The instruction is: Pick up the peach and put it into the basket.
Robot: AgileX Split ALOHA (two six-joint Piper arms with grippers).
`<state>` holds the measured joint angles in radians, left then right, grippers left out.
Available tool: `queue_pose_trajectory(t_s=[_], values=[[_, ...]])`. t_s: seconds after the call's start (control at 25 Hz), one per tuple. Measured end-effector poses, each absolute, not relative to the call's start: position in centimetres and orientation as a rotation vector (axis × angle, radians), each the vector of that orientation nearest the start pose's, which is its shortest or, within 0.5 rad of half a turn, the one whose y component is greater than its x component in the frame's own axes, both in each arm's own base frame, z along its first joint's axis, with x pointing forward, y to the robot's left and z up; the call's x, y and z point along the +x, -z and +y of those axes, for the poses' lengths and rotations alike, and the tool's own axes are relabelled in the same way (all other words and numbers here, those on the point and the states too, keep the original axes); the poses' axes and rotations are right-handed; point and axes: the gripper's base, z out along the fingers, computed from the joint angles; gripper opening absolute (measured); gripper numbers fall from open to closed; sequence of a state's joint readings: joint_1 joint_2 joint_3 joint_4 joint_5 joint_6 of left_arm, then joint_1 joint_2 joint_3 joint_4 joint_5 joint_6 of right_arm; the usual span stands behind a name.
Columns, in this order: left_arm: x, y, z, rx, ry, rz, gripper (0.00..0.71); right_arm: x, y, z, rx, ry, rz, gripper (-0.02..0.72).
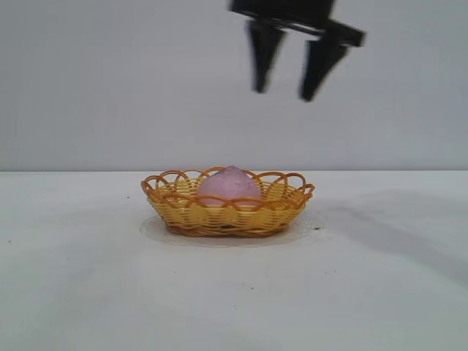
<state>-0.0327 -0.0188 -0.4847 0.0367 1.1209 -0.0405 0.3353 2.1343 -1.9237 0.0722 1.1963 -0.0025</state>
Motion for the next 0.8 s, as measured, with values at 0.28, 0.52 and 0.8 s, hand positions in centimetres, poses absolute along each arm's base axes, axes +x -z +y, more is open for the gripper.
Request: queue_pose_trajectory(t_s=[0.28,0.52,0.8], values=[[-0.9,-26.8,0.3,-0.011,0.0,2.1,0.323,46.6,-21.1,3.9,-0.053,-0.057,2.935,0.447],[-0.9,-26.8,0.3,-0.011,0.0,2.1,0.323,47.0,-20.4,1.1,0.033,-0.055,2.935,0.447],[-0.9,-26.8,0.3,-0.011,0.0,2.1,0.323,45.1,-24.7,1.3,-0.025,-0.098,2.917,0.447]])
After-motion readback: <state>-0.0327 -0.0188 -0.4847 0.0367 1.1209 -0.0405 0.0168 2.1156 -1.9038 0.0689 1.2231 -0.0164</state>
